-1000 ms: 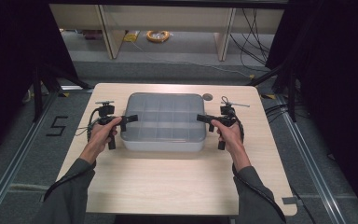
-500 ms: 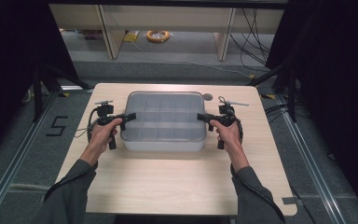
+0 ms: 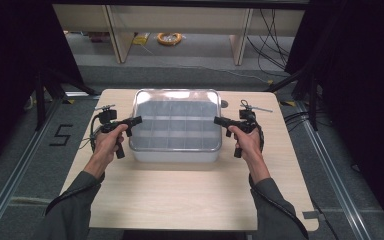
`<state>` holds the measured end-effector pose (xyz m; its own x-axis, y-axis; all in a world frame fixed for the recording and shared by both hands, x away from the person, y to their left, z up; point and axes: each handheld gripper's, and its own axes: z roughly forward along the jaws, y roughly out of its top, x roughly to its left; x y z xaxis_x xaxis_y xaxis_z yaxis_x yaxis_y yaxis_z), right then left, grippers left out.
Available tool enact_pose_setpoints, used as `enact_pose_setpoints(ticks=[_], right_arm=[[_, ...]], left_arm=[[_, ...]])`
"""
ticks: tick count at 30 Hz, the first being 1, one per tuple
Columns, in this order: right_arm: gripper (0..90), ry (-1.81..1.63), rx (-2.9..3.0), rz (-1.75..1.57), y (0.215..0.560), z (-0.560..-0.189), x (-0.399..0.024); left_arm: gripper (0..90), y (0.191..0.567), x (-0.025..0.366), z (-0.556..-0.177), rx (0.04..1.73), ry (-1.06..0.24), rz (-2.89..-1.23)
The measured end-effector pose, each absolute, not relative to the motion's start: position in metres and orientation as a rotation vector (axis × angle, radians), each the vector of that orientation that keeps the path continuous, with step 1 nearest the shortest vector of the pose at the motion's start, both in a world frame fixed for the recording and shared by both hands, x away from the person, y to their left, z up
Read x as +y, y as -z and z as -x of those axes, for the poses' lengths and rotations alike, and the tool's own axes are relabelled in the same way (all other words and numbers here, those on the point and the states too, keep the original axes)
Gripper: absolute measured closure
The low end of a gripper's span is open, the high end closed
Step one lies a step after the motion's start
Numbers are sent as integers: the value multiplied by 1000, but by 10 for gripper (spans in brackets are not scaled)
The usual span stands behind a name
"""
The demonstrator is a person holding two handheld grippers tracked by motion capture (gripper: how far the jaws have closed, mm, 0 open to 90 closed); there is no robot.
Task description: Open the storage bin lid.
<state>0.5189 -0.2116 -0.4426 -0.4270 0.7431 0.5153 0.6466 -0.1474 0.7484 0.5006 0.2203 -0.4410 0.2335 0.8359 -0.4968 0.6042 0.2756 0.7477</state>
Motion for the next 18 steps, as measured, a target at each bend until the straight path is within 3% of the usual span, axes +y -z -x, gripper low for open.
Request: enact_pose_setpoints(ticks=[8, 18], right_arm=[[700, -1725, 1929, -1610, 420, -508, -217], [700, -1746, 1920, -1605, 414, -504, -221]], left_arm=[[524, 430, 217, -494, 1450, -269, -1397], [529, 417, 215, -488, 1433, -288, -1407]])
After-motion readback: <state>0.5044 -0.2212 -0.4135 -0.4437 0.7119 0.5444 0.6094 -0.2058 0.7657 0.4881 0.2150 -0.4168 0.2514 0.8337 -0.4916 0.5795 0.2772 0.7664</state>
